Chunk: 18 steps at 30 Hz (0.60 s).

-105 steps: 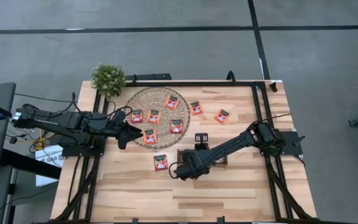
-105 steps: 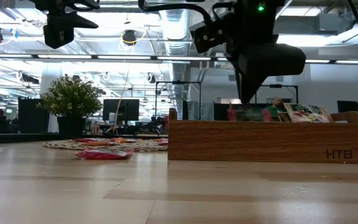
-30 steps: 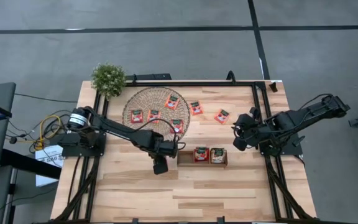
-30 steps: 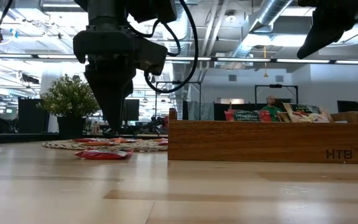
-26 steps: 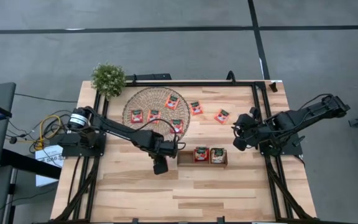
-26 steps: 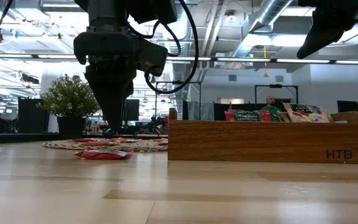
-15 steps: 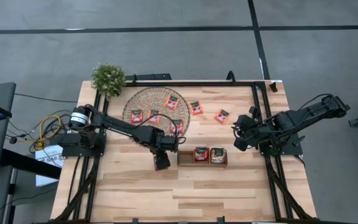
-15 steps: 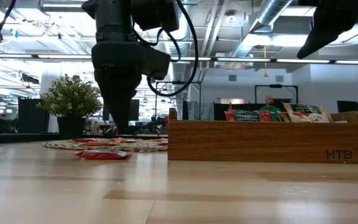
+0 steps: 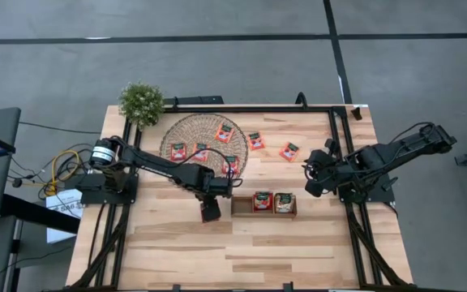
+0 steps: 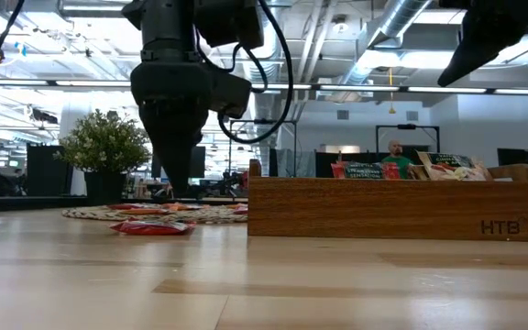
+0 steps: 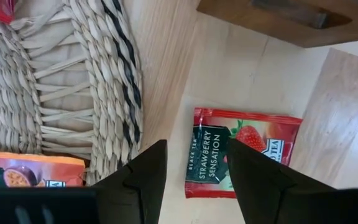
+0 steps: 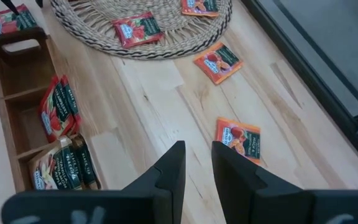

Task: Pick & Place Tea
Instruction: Put the bottom red tea bag into the middle slot of the wooden organizer

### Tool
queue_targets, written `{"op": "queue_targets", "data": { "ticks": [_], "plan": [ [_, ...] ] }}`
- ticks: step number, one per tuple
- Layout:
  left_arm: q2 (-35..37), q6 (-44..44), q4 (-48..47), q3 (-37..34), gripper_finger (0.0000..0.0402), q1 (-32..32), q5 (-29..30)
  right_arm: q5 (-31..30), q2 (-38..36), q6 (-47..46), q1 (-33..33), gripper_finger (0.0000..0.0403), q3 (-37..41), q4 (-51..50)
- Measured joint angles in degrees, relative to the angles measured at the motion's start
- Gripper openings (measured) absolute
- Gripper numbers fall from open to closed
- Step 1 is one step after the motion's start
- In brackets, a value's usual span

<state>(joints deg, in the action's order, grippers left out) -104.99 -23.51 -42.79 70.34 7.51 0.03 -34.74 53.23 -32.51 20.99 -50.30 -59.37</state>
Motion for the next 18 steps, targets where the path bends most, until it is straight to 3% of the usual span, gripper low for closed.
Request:
{"op": "queue_targets", "data": {
  "ticks": [18],
  "plan": [
    [-0.02, -0.13, 4.03, -5.37, 0.0158, -0.04, -1.77, -0.03, 0.0, 0.0, 0.0, 0.0071, 0.0, 0.12]
  ]
}}
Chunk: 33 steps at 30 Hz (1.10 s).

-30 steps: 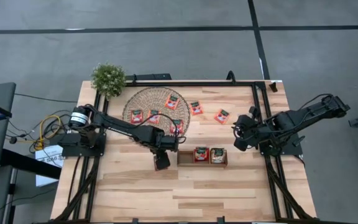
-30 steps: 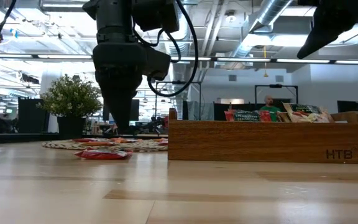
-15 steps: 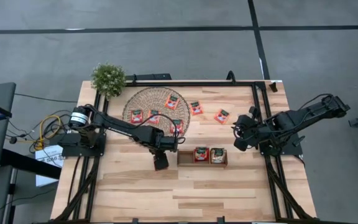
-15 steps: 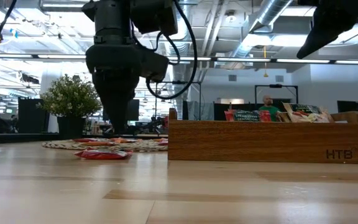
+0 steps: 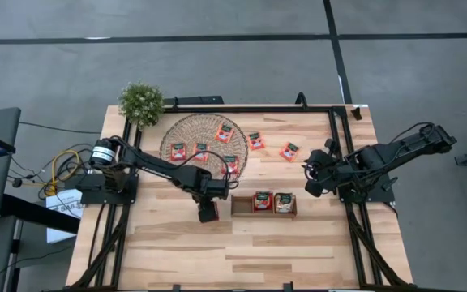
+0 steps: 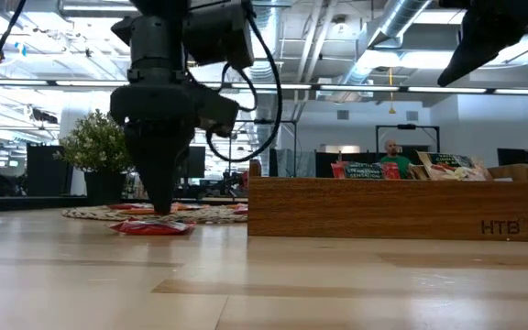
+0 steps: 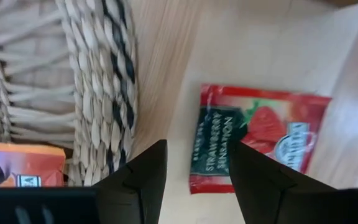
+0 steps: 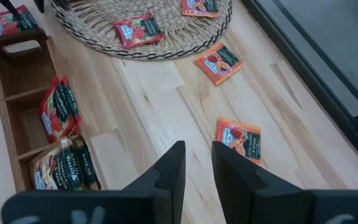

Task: Pick & Place Tea
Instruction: Put the bottom red tea bag into the middle slot of the wooden organizer

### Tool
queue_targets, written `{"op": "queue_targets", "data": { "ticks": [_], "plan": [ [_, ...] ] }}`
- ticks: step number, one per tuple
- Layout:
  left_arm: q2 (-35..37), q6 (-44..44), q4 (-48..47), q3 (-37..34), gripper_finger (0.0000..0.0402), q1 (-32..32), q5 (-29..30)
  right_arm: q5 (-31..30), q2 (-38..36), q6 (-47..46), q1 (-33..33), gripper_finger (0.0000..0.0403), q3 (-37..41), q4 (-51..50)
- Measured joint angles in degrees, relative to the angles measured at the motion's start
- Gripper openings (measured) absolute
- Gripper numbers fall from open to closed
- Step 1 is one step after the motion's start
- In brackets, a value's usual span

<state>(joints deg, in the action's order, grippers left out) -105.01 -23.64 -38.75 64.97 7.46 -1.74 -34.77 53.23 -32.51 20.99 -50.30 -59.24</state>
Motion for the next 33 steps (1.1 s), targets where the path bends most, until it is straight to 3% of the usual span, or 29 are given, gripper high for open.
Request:
{"op": "queue_targets", "data": {
  "ticks": [15, 28, 33],
  "plan": [
    [0.28, -3.13, 3.19, -4.55, 0.0145, 0.0, -0.27, 0.09, 0.02, 0.0, 0.0, 0.0071, 0.0, 1.38],
    [0.15, -5.92, 3.54, -4.65, 0.0014, -0.11, -0.04, 0.15, 0.02, 0.0, 0.0, 0.0071, 0.0, 1.36],
    [0.02, -5.7, 3.84, -3.82, 0.0001, -0.09, -0.49, 0.16, 0.02, 0.0, -0.02, 0.0071, 0.0, 1.29]
  ]
}}
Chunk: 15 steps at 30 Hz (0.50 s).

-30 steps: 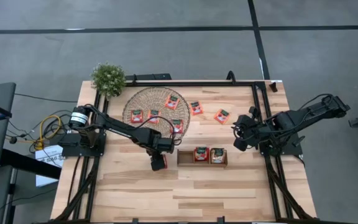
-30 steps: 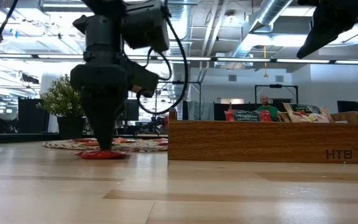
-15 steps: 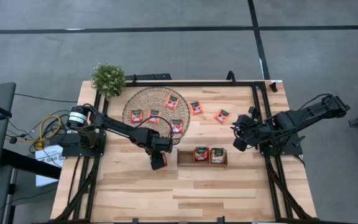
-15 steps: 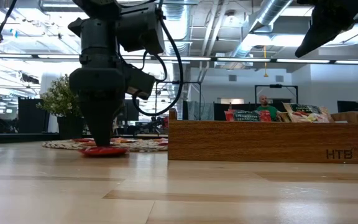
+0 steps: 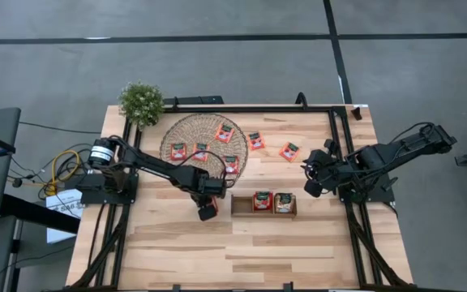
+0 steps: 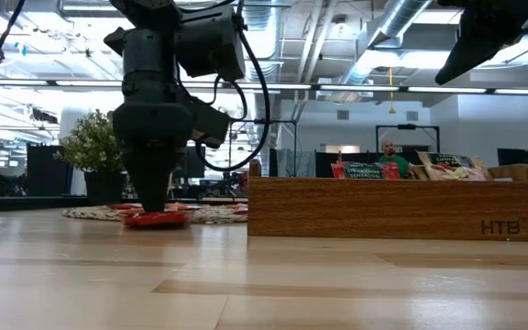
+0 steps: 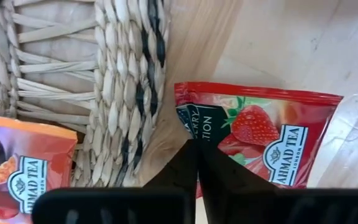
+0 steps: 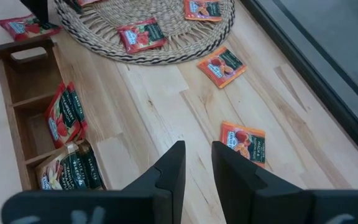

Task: Pick & Place Tea
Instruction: Put the bottom red tea bag into the middle slot of the wooden organizer

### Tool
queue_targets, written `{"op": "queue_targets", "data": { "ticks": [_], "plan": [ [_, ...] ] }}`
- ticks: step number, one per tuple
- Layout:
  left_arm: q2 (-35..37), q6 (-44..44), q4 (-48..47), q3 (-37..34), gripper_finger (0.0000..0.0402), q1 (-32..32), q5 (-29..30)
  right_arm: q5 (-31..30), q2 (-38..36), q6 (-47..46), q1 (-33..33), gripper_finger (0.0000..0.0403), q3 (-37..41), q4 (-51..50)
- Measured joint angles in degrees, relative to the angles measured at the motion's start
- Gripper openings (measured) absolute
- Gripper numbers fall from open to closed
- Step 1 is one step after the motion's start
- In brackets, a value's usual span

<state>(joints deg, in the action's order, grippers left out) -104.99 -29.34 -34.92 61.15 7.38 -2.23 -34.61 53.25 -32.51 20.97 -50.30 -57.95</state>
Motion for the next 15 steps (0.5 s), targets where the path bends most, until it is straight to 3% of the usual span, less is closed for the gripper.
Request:
{"op": "queue_targets", "data": {
  "ticks": [9, 15],
  "plan": [
    [-0.42, -0.02, -2.13, 5.9, 0.0, 0.26, -3.12, 0.11, 0.0, 0.0, 0.01, 0.0071, 0.0, -0.11],
    [-0.37, 2.95, -11.25, 14.27, 0.0, 1.26, 1.14, 0.13, 0.0, 0.0, 0.02, 0.0071, 0.0, -0.26]
  ]
}}
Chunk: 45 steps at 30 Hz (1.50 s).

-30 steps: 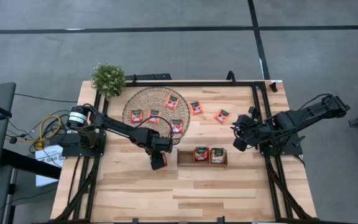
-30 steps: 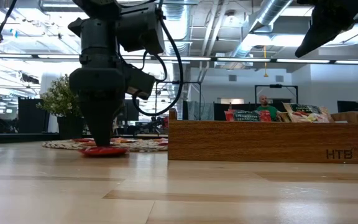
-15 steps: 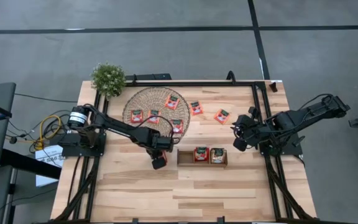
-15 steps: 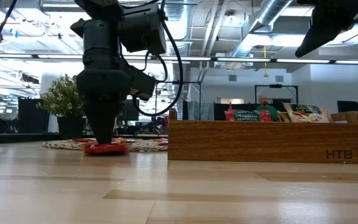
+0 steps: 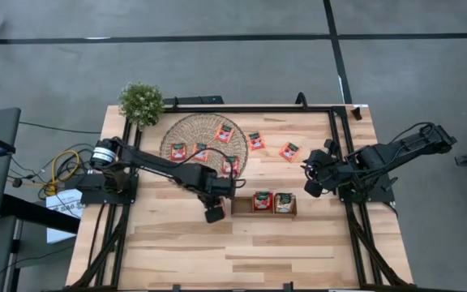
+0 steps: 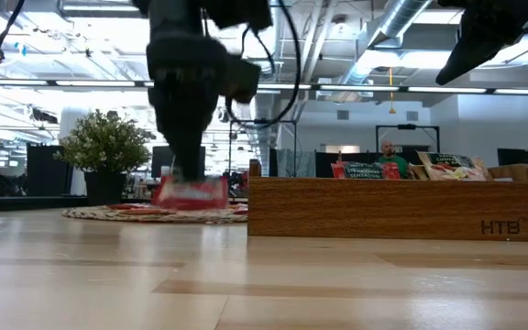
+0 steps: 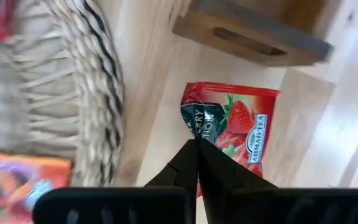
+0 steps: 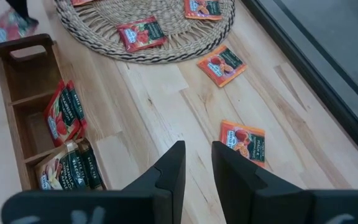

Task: Pick & Place Tea
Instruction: Put the bottom red tea bag into the middle slot of the wooden organizer

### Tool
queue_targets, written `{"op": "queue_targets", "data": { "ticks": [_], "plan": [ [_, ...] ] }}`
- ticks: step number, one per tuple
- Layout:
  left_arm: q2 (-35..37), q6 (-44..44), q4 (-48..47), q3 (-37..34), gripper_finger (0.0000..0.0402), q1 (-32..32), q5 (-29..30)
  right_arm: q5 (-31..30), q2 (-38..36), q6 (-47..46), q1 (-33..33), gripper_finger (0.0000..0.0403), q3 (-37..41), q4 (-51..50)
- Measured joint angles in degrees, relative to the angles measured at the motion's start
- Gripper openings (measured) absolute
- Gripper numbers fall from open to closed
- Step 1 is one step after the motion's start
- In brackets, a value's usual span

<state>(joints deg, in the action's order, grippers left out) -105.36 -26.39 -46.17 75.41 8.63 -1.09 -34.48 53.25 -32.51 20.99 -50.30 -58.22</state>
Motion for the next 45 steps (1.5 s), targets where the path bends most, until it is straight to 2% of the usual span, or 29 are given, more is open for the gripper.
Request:
{"op": "queue_targets", "data": {
  "ticks": [6, 9, 16, 22, 27, 33, 38, 45],
  "plan": [
    [0.15, 2.15, -10.28, 8.75, 0.0, 1.63, 6.08, 0.0, 0.0, 0.02, 0.0, 0.0071, 0.0, 0.0],
    [0.19, 2.85, -13.79, 12.39, 0.0, 2.58, 11.13, -0.02, 0.0, 0.02, -0.02, 0.0071, 0.0, 0.0],
    [0.33, 3.78, -12.06, 18.44, 0.0, 3.49, 17.27, -0.02, 0.0, -0.04, -0.02, 0.0071, 0.0, 0.08],
    [0.39, 9.47, -9.12, 22.07, 0.0, 4.32, 22.1, 0.42, 0.0, -0.88, -0.02, 0.0071, 0.0, 5.15],
    [0.37, 12.45, -5.47, 23.87, 0.0, 4.56, 25.06, 9.01, 0.37, 6.77, -0.94, 0.0071, -0.03, 19.91],
    [0.37, 15.8, -1.25, 24.79, 0.0, 4.82, 28.61, 16.0, 3.4, 13.49, -4.46, 0.0085, -0.09, 35.76],
    [0.37, 16.78, 0.62, 24.77, 0.0, 5.72, 30.56, 22.82, 7.31, 14.14, -9.51, 0.0134, -0.09, 38.11],
    [0.37, 16.76, -0.33, 24.77, 0.0, 6.04, 34.04, 37.34, 12.94, 14.51, -14.17, 0.0219, -0.04, 45.8]
  ]
}}
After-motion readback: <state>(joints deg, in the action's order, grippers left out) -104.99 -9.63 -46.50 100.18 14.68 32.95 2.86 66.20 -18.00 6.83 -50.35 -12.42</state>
